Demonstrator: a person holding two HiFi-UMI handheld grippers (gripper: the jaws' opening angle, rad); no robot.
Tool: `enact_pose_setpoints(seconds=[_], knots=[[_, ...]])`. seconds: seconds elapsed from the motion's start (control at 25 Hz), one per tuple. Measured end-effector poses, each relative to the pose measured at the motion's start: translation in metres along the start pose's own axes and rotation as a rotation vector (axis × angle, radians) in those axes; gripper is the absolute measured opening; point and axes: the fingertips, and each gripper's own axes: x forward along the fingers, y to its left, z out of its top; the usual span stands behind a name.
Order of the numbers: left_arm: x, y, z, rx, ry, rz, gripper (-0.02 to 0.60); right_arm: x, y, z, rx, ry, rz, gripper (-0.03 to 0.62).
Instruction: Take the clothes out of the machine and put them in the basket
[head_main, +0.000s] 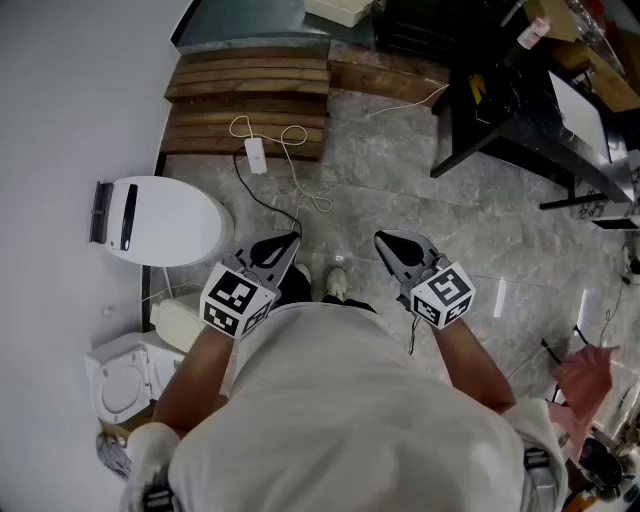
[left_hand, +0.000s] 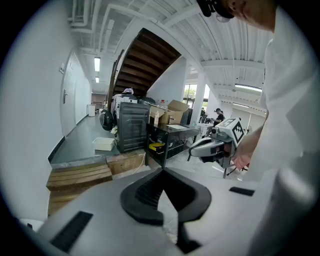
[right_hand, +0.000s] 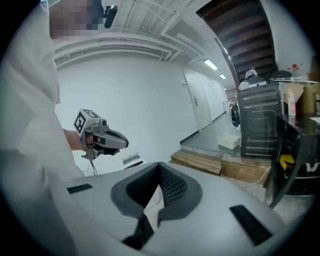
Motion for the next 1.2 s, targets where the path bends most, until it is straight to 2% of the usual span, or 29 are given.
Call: enact_pose_setpoints(seconds=[0.24, 0.48, 0.64, 0.8, 0.96, 1.08, 1.2], knots=[[0.013, -0.008, 0.013, -0.009, -0.014, -0.030, -0.003, 0.002, -0.017, 0.004, 0.020, -0.032, -0.005, 0.003], [0.022, 0.030, 0.024, -0.091, -0.071, -0.062, -0.004, 0.039, -0.038, 0.019, 0.055, -0.049, -0.015, 0.003], [0.021, 0.078, 0.030, -0.115, -0.099, -0.079, -0.004, 0.086, -0.050, 0.041, 0.025, -0.039, -0.038, 0.009], [0.011, 0.146, 0.033, -0.123, -0.120, -0.087, -0.005, 0.144, -0.062, 0.066, 0.026, -0.019, -0.091, 0.063], [-0.004, 0.214, 0.040, -0.124, -0.142, -0.099, -0.005, 0.202, -0.069, 0.097, 0.007, -0.007, -0.139, 0.073], [-0.012, 0.252, 0.043, -0.134, -0.149, -0.122, -0.005, 0.238, -0.074, 0.117, -0.018, 0.008, -0.168, 0.087], [-0.016, 0.287, 0.043, -0.142, -0.151, -0.132, -0.004, 0.271, -0.083, 0.135, -0.025, 0.016, -0.196, 0.130]])
